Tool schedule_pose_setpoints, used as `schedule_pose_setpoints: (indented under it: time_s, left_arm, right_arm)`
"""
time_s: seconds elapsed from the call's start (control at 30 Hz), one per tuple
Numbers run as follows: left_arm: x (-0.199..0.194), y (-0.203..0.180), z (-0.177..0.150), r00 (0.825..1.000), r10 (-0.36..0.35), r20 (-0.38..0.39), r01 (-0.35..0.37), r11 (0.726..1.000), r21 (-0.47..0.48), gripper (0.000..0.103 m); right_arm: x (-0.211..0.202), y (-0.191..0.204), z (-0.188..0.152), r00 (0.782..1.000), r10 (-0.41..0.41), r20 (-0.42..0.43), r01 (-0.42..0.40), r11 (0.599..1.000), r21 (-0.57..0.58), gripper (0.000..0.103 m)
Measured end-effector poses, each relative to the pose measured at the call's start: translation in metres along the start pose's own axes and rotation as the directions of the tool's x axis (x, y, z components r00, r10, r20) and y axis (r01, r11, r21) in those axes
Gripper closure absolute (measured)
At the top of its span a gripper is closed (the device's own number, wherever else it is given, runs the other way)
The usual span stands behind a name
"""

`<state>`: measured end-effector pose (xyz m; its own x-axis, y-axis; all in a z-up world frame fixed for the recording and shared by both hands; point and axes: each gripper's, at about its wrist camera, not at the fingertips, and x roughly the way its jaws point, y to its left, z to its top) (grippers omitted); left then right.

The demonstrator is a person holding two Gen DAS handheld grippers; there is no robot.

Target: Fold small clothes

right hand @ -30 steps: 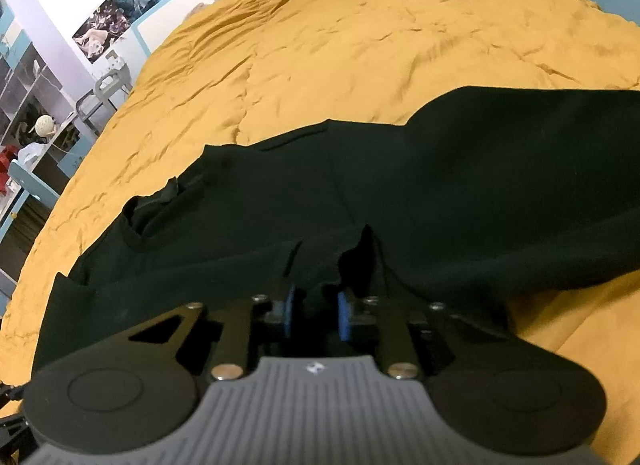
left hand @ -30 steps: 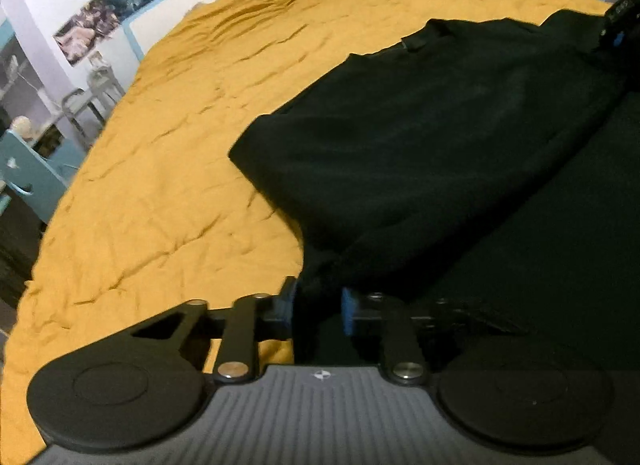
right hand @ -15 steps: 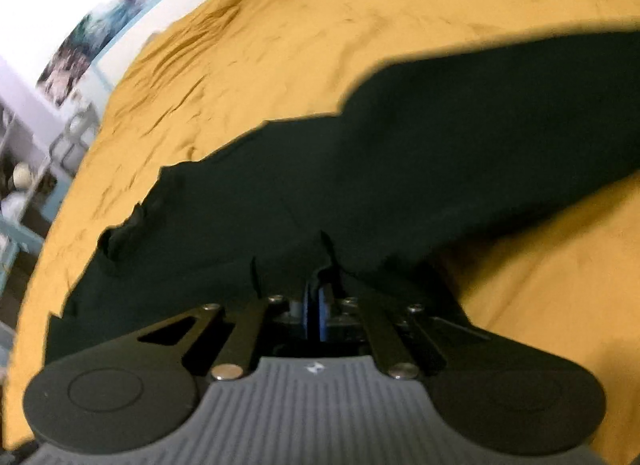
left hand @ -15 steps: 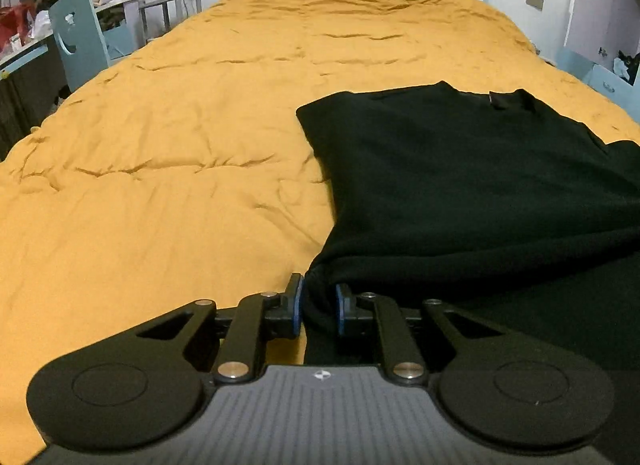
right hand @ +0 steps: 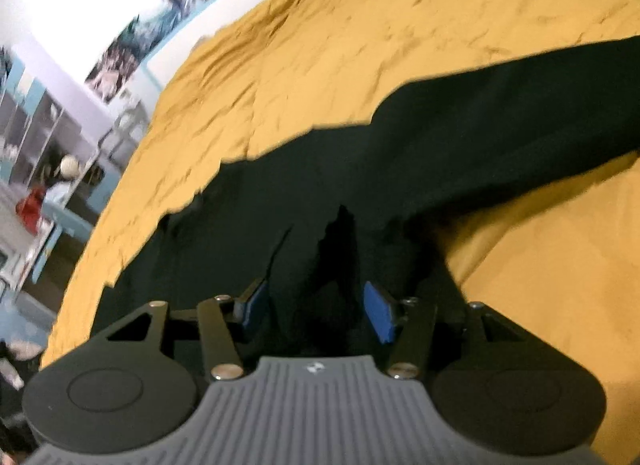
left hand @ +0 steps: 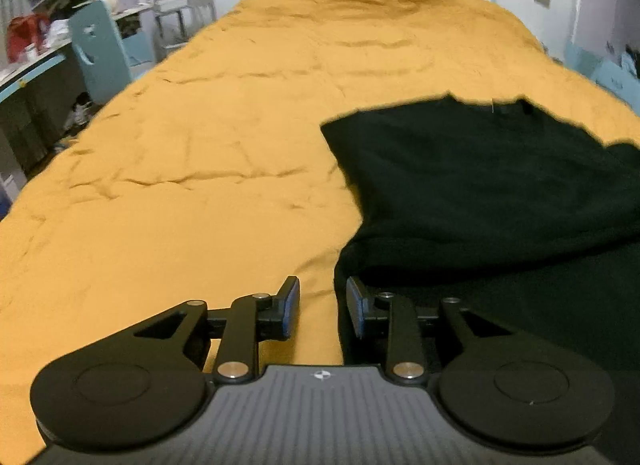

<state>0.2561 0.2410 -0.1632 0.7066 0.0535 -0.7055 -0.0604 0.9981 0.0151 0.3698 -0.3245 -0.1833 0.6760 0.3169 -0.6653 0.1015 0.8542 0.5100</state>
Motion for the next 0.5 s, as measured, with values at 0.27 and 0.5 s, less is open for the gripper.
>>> schedule_pose_setpoints:
  time_s: [0.27, 0.5]
  left_arm:
    - [-0.019, -0.008, 0.012, 0.991, -0.117, 0.059, 0.125, 0.981, -0.151, 0.069]
    - [-0.006, -0.017, 0.015, 0.946, -0.293, 0.136, 0.323, 0.882, -0.345, 0.064]
  right_arm:
    - [0.003, -0.002, -0.006, 0.999, -0.003, 0.054, -0.001, 0.997, 0.073, 0.097]
    - [-0.002, -0.02, -0.013, 0.997, -0.071, 0.024, 0.07, 0.997, 0.033, 0.096]
